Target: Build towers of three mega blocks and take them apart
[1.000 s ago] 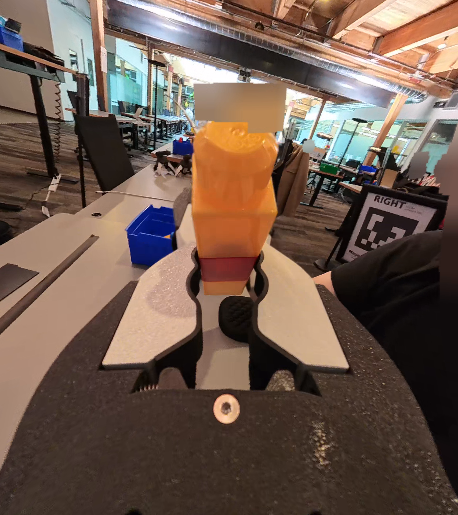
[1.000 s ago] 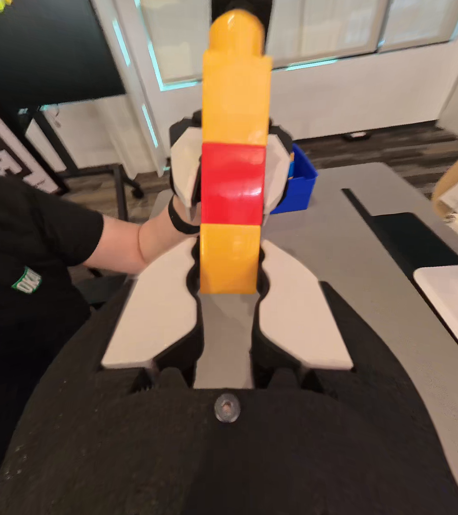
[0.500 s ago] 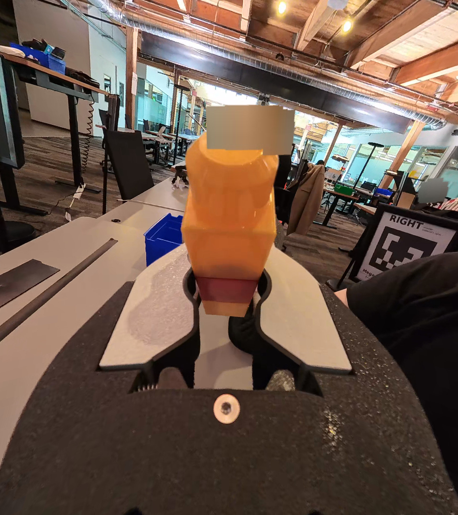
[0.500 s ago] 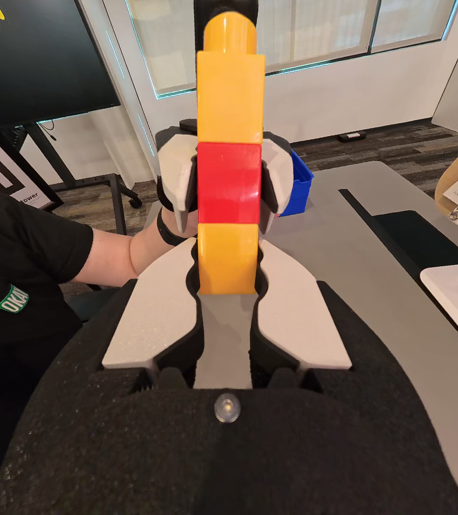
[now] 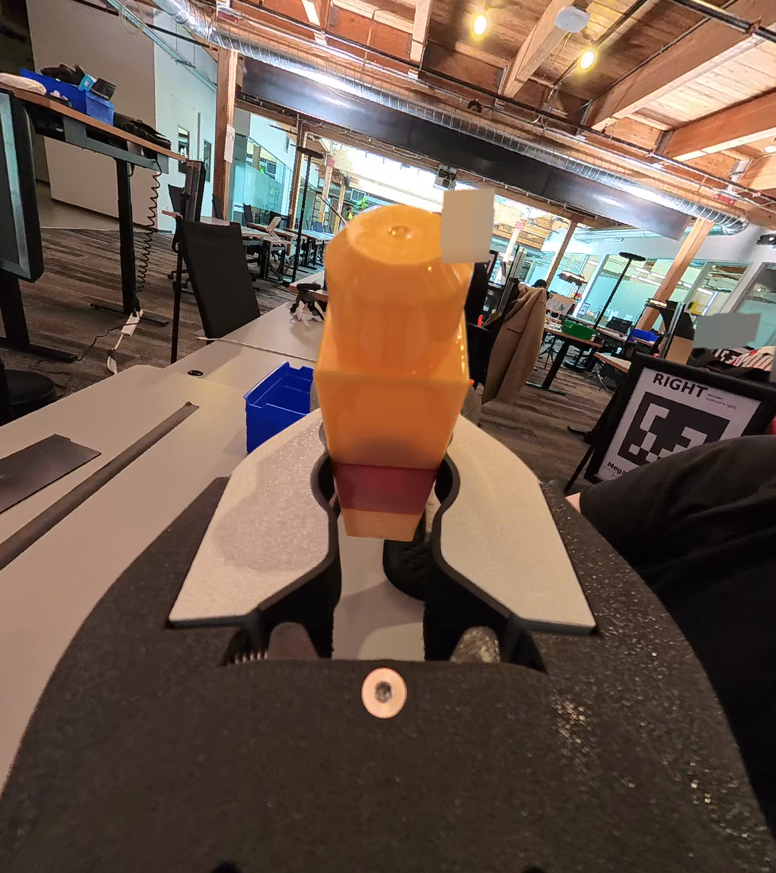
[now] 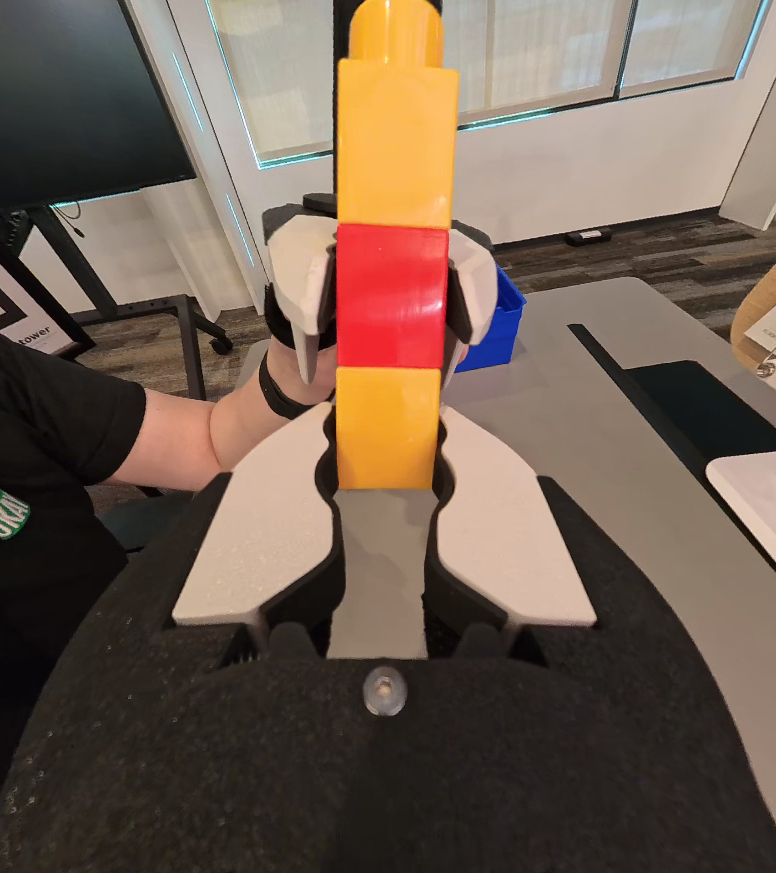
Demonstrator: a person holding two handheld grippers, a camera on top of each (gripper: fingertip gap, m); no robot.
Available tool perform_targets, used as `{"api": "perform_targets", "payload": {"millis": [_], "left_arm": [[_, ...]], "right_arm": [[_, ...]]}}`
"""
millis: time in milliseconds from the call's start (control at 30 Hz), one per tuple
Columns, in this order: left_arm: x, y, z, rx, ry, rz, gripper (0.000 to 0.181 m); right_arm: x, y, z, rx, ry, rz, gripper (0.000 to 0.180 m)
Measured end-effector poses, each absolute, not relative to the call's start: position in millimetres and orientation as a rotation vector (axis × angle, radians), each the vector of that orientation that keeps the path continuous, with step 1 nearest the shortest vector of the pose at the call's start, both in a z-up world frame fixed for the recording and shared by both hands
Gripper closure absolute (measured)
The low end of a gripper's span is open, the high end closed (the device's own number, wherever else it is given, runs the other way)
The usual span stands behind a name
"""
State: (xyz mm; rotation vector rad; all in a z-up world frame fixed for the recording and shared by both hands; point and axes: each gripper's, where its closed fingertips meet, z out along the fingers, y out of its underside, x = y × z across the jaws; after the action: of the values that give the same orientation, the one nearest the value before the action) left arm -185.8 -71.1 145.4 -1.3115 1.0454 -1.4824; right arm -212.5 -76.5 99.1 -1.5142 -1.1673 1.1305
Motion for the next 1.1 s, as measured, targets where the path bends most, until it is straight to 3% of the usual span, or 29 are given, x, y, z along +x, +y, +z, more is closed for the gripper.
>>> {"api": "perform_targets", "payload": {"millis": [500, 600, 667, 833, 1000, 1100], "left_arm": [[-254.6, -44.0, 178.1, -1.241, 0.856, -1.429, 0.141], [-252.7, -48.4, 177.8, -1.240, 0.886, -1.444, 0.141], [-248.6, -47.8, 173.8, -1.257, 0.898, -1.447, 0.141], [-233.5, -48.4, 160.9, -1.298, 0.949, -1.485, 0.141], [-221.2, -49.2, 150.0, -1.336, 0.982, -1.490, 0.141], [-216.4, -49.2, 144.8, -1.357, 0.993, -1.488, 0.141]], "right_arm": [[-189.3, -63.3, 76.7, -1.691, -1.209, 1.018, 0.144], [-116.3, -43.9, 93.4, -1.759, -1.081, 0.703, 0.144], [-15.2, -27.5, 88.1, -1.918, -0.847, 0.365, 0.144], [220.0, -65.1, -17.1, -2.452, 0.014, 0.102, 0.143], [260.6, -86.5, -90.2, -2.596, 0.174, 0.253, 0.143], [258.5, -89.7, -105.7, -2.655, 0.180, 0.291, 0.143]]}}
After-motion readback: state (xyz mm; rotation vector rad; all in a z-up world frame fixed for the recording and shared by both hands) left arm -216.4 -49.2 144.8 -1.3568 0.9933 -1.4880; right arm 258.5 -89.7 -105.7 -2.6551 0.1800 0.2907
